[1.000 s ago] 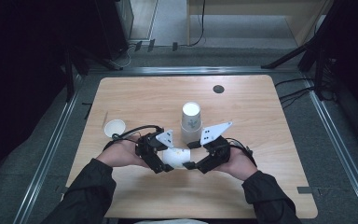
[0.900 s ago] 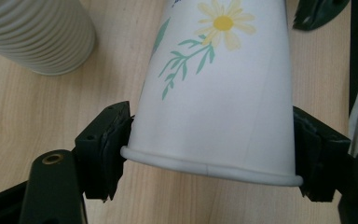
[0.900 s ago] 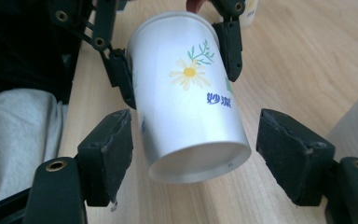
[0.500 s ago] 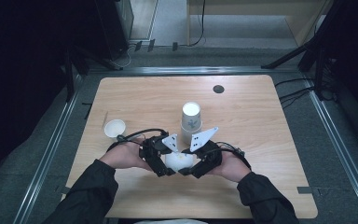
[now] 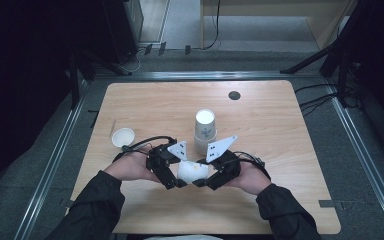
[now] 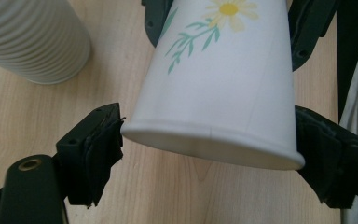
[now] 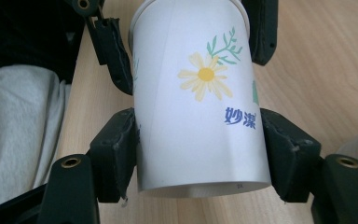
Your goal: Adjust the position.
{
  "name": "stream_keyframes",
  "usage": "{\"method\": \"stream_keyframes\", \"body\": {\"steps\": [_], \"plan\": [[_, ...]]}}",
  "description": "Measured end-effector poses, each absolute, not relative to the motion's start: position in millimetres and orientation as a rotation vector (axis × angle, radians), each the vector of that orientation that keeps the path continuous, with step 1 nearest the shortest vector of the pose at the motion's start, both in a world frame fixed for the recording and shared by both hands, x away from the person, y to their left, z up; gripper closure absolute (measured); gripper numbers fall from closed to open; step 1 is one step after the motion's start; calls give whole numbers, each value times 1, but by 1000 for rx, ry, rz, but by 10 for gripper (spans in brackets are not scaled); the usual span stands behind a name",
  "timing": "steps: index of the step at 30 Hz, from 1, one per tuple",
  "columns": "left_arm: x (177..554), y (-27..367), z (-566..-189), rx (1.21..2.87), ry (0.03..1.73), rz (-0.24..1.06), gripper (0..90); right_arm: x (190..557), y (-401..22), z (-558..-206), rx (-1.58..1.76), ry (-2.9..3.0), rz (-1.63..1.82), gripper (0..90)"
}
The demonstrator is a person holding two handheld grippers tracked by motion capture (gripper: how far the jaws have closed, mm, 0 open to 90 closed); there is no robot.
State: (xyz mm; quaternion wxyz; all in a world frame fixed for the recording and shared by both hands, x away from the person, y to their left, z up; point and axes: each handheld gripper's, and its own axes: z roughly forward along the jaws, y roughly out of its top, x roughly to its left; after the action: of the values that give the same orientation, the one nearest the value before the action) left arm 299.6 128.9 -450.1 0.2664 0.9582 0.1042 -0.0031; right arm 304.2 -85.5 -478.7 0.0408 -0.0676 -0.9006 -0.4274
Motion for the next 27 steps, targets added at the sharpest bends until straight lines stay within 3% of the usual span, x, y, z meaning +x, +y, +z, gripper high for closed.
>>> {"method": "stream_keyframes", "body": {"steps": [14,27], "plan": [[298,145,-436,2342,367,-61,134,304,-106,-459,-278,-2642,-1488,332],[296,144,-433,2235,365,-87,145,305,-105,-458,-269,-2556,-1516,331]]}}
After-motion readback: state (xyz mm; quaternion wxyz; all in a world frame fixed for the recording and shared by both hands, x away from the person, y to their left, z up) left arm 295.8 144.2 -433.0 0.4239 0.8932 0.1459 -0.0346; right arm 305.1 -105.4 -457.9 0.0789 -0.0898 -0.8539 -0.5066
